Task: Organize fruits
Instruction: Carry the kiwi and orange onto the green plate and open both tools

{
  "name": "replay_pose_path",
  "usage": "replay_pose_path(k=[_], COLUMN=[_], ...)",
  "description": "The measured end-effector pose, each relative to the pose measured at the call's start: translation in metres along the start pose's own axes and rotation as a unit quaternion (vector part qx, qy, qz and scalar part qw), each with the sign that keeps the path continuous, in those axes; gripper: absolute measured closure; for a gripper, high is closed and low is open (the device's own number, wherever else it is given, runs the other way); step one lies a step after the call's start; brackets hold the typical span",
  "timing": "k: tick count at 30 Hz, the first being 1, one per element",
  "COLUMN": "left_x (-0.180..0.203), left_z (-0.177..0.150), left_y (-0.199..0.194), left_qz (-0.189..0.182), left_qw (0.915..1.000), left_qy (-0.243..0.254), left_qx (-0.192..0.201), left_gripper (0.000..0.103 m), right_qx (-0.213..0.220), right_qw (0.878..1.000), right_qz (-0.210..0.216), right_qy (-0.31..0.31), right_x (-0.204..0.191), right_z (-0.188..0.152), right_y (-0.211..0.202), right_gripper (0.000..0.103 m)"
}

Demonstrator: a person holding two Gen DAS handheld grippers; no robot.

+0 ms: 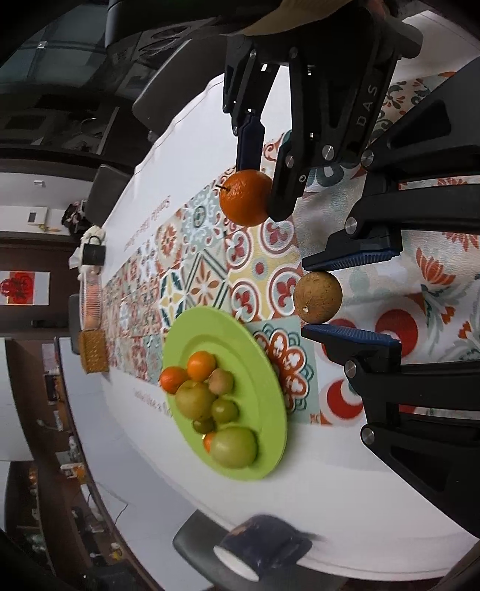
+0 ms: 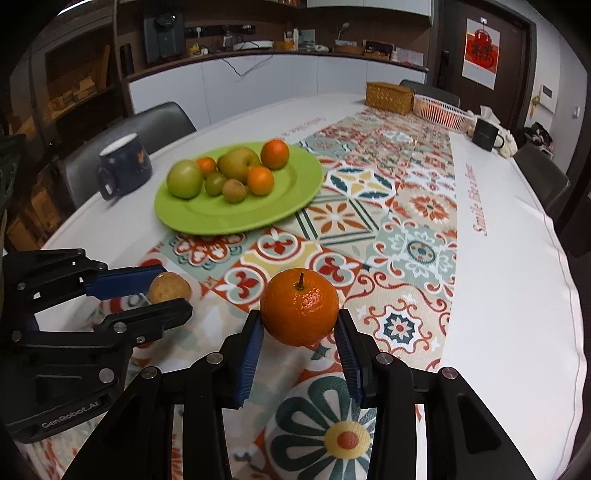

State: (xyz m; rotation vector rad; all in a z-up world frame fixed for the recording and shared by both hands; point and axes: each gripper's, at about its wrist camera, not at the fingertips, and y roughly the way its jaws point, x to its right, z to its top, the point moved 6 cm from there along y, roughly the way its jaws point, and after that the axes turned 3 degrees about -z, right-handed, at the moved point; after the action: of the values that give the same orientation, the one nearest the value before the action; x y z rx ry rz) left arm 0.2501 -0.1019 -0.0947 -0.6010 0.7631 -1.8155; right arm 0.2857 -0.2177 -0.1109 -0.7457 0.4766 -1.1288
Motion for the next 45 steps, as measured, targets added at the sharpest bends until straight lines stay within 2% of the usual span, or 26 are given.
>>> replay_pose_path(k=[12, 24, 35, 45], left_x=[-0.016, -0.040, -0.069, -0.095], left_z=[0.017, 0.040, 0.069, 0.090], left_y=[-0.048, -0.073, -0.069, -0.044], left_qz=[0.020, 0.043, 0.055, 0.060], left_qw=[0.9988, 0.9961, 0.9951, 0.9956], left_qy=[-0.008, -0.003, 0.000, -0.001], left_qx=[0.044, 0.077, 0.082, 0.071], left_gripper=[0.074, 0.074, 0.074, 0.074], right_qx=[0.049, 0.076, 0.086, 0.068], right_qw=[0.999, 0.997, 0.996, 0.997], right_qz=[0.003, 0.005, 0.005, 0.006], right_qy=[0.011, 0.013, 0.022, 0.022], right_x=[-0.018, -0.032, -0.033, -0.032], right_z=[0.025, 0.055, 0.091, 0.120], right_y=[-0.039, -0.052, -0.043, -0.007], right_gripper=[0.062, 0.062, 0.062, 0.062])
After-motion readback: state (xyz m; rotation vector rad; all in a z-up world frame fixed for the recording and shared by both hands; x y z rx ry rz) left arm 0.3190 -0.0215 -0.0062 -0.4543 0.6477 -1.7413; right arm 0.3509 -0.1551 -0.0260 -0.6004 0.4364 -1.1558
